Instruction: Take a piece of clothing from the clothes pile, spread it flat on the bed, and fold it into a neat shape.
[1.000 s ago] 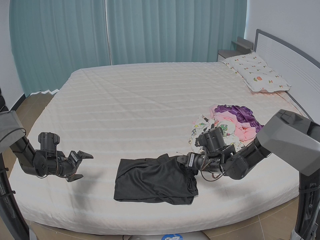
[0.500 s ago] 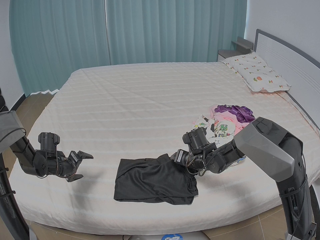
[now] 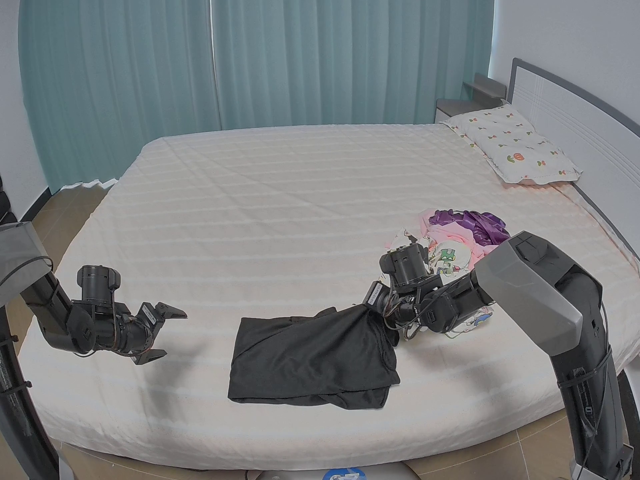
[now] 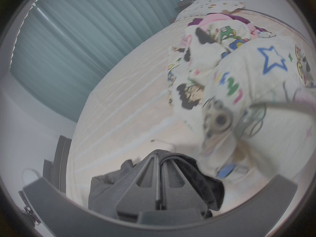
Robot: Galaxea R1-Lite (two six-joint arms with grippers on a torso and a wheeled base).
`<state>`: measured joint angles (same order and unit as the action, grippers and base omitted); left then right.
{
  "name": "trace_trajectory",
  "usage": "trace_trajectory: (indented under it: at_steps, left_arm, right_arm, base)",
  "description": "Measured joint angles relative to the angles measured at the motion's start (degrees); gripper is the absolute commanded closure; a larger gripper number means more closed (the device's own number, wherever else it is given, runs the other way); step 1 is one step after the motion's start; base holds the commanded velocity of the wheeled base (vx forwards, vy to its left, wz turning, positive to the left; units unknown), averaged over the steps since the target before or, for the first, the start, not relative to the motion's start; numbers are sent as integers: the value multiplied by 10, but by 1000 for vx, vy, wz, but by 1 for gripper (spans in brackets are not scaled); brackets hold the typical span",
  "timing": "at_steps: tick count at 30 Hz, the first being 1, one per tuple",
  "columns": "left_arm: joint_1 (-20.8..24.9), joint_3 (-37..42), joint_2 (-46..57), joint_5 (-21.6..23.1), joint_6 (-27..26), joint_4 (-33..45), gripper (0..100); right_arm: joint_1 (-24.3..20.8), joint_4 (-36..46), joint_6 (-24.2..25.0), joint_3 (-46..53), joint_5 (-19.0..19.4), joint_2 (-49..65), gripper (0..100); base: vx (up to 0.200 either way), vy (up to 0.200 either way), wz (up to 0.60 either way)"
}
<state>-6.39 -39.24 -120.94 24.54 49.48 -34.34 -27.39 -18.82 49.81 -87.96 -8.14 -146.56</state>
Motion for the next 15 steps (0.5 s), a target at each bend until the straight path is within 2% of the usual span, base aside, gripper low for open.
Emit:
trace_trajectory:
  at_steps: [5,6,9,15]
  left_arm:
    - [0,0,0,0,0,0,0]
    - [0,0,0,0,0,0,0]
    - [0,0,0,0,0,0,0]
    - [0,1,0,0,0,0,0]
  right_arm:
    - [9,-1,41,4,15,1,100]
    - [10,-1,42,6,22,1,0]
    - [11,-3,41,17,48,4,0]
    - [16,-29,-5,59,54,20,0]
  base:
    - [0,0,0]
    - [0,0,0]
    - [0,0,0]
    - [0,0,0]
